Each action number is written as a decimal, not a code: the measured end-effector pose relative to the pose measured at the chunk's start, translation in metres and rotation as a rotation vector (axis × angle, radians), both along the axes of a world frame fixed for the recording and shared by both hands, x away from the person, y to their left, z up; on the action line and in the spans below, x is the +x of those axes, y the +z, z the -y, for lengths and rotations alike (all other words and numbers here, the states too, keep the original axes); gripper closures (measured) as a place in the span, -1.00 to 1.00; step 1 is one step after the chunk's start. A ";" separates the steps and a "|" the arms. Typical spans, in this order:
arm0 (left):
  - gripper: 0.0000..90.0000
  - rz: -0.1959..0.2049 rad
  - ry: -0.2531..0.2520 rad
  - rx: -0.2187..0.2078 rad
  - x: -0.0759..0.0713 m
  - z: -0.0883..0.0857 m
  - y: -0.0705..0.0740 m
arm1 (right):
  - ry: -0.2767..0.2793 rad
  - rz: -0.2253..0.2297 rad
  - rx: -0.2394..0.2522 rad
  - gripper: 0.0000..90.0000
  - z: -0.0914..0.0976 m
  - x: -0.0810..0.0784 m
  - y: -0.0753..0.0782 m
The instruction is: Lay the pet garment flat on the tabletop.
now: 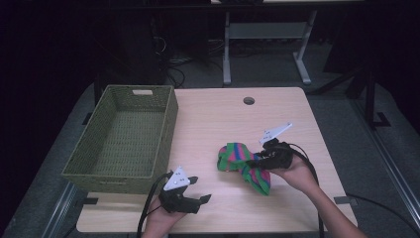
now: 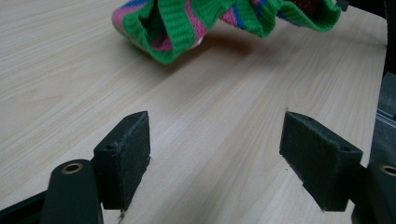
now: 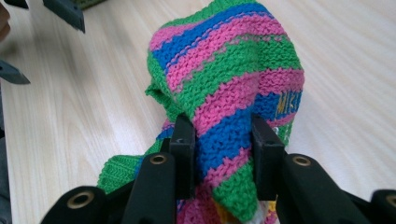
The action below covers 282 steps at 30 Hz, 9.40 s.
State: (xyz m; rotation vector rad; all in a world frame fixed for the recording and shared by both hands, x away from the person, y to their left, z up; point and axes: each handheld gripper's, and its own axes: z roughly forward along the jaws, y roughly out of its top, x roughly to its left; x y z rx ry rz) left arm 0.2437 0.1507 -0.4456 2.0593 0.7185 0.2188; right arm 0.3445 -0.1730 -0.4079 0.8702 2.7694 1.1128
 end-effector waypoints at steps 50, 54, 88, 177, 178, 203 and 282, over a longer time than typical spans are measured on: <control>-0.46 0.000 0.002 -0.006 0.000 -0.001 0.001 | 0.055 0.001 0.022 -0.01 -0.032 -0.022 0.002; -0.46 0.004 -0.001 -0.003 0.000 0.000 0.001 | 0.104 0.022 0.013 0.15 -0.048 -0.028 0.011; -0.46 0.004 0.008 -0.015 0.000 -0.004 0.002 | 0.146 0.029 -0.130 0.76 -0.083 -0.011 -0.035; 0.54 0.036 0.040 -0.047 0.093 0.053 -0.010 | 0.141 0.114 0.118 0.80 0.025 -0.017 0.065; 0.36 0.027 0.037 -0.033 0.094 0.054 -0.011 | 0.147 0.123 0.114 0.80 0.025 -0.020 0.069; 0.84 0.056 -0.105 -0.056 0.096 0.066 -0.005 | 0.183 0.139 0.107 0.80 0.030 -0.024 0.074; 0.85 -0.007 0.141 0.200 0.138 0.070 0.018 | -0.141 0.043 -0.003 0.79 0.039 0.069 0.010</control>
